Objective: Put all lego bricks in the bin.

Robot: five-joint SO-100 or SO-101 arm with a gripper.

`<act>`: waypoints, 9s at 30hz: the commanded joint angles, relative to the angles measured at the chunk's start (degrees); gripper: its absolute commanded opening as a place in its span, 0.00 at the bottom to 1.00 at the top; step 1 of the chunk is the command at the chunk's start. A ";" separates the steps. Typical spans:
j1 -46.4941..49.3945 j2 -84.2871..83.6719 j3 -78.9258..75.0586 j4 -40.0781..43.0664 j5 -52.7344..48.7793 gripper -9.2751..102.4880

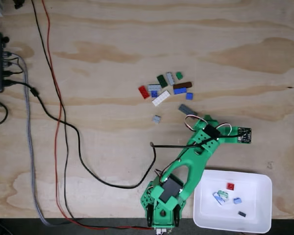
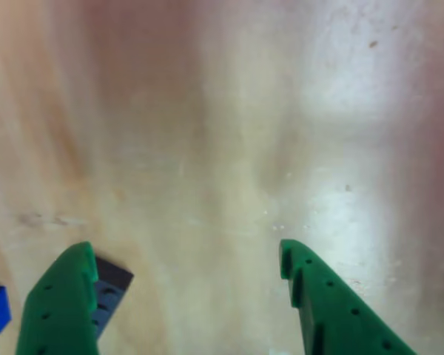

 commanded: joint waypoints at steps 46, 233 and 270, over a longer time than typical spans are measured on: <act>23.55 62.84 8.44 28.74 -78.57 0.08; 28.56 41.04 12.13 -4.75 -54.84 0.43; -25.05 -16.52 -2.64 -47.02 -59.77 0.25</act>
